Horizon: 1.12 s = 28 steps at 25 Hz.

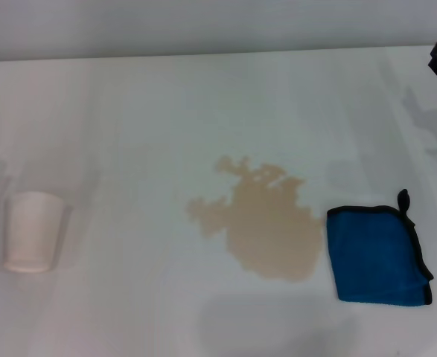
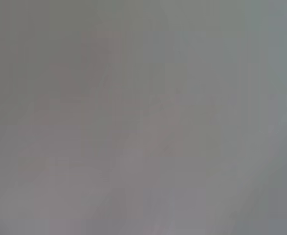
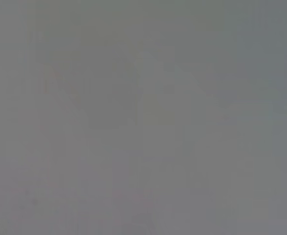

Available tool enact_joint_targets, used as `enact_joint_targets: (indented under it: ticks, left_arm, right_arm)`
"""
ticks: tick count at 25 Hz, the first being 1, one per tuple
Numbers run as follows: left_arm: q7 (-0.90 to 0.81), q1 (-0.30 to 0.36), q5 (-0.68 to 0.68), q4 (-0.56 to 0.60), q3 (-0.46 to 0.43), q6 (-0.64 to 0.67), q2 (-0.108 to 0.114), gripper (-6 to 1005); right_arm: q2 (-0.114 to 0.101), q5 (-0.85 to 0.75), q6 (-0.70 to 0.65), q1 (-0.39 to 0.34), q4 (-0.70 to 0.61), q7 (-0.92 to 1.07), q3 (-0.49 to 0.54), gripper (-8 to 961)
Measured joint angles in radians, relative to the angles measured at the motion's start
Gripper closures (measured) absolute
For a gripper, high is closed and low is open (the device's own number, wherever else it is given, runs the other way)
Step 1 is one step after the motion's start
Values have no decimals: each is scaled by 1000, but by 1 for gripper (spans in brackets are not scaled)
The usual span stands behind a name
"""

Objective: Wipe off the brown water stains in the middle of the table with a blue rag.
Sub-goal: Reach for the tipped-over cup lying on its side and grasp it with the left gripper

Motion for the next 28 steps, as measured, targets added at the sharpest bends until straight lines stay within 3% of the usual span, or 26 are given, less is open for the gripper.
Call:
enact_joint_targets:
  ticks: [6,11,16,21,22,25,28]
  left_arm:
    - [-274,38,29,59,2,-160,8,128]
    - [-626,55,213,283,2,-167,10,129]
    - [-935,37,425,508,48,-166,38,167]
    - [-1235,1,527,633,241,-167,105,193]
    - [-1341,-11,560,663,307,-176,134,194]
    - [-1520,-27,616,735,422,-211,192,199]
    - [-1622,-38,636,839,466,-284,236,204]
  right_arm:
    - [0,-2,7,16,0,-1,-1,111]
    - [1,-3,7,25,2,-1,-1,111]
    - [1,-4,8,28,3,-1,-3,111]
    - [1,-4,6,28,1,4,-16,111]
    - [1,-4,6,28,0,4,-17,111]
    - [1,-4,4,29,-1,6,-26,111]
    - [1,-4,6,32,-2,7,-30,111]
